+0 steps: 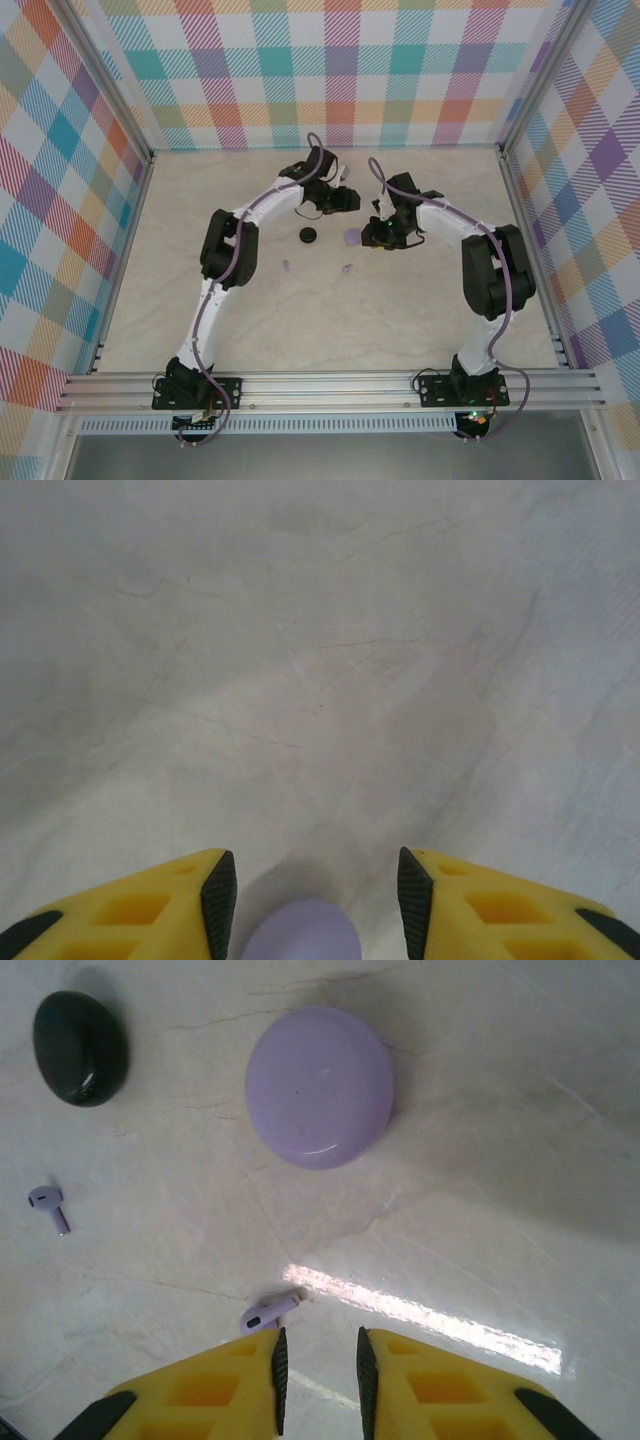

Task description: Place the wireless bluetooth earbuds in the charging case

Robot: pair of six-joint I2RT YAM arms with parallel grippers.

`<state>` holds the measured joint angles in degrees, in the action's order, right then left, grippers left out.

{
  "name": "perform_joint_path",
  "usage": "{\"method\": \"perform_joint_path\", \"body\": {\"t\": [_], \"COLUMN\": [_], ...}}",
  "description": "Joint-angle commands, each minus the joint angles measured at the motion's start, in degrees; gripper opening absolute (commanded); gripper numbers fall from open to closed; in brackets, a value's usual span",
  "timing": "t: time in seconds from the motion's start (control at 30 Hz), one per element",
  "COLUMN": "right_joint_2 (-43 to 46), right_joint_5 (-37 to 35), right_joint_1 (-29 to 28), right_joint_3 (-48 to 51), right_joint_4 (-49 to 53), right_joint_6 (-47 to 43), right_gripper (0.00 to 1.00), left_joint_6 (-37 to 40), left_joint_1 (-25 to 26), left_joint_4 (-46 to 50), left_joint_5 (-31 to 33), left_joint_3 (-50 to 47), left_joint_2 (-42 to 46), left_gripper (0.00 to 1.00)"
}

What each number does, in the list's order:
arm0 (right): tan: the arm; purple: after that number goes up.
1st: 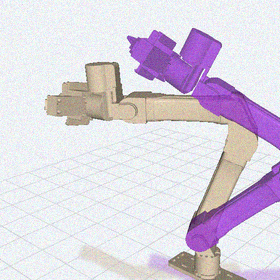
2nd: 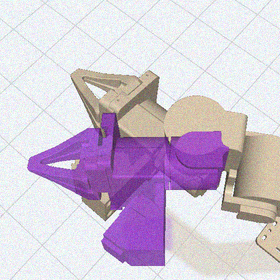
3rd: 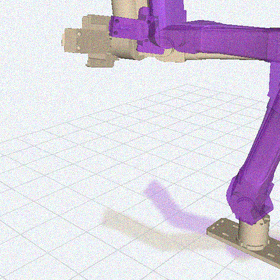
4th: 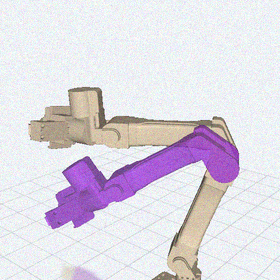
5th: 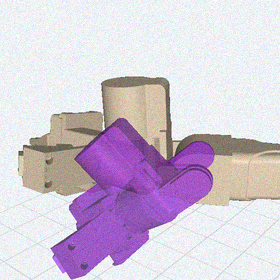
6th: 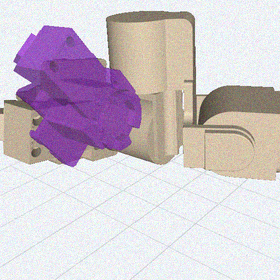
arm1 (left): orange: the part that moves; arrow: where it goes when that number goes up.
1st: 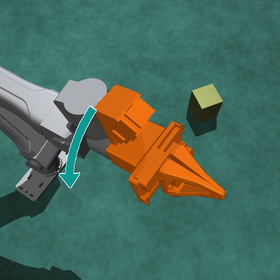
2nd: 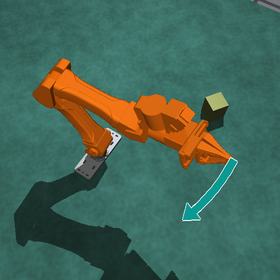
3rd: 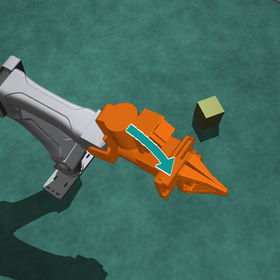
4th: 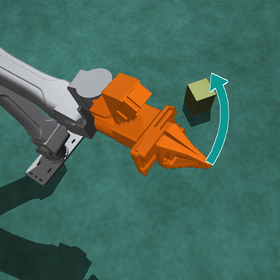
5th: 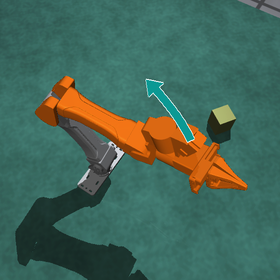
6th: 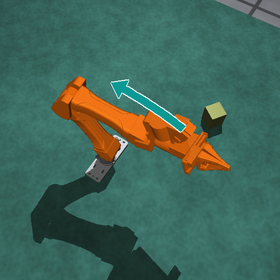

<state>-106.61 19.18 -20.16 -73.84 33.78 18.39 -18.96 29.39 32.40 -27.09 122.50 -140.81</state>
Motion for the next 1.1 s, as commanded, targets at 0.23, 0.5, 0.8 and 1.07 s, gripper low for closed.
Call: {"method": "perform_joint_path", "body": {"t": [0.23,0.5,0.8,1.07], "right_joint_2": [-4.3,-6.8,-10.4,-13.5], "right_joint_5": [0.3,0.4,0.4,-1.1], "right_joint_1": [0.6,1.0,1.0,1.0], "right_joint_3": [-1.2,-1.8,-5.7,-10.9], "right_joint_4": [-1.9,-2.4,-1.7,1.8], "right_joint_6": [4.9,5.6,6.1,4.7], "right_gripper": [0.23,0.22,0.21,0.21], "left_joint_6": [-2.8,2.2,4.0,2.3], "left_joint_1": [0.0,1.0,1.0,0.9], "left_joint_4": [3.3,8.1,9.4,7.8], "left_joint_5": [-7.3,-11.0,-7.3,-2.8], "left_joint_3": [7.0,4.5,-2.1,-10.1], "left_joint_2": [-6.9,-5.4,0.0,6.0], "left_gripper": [0.39,0.28,0.26,0.25]}}
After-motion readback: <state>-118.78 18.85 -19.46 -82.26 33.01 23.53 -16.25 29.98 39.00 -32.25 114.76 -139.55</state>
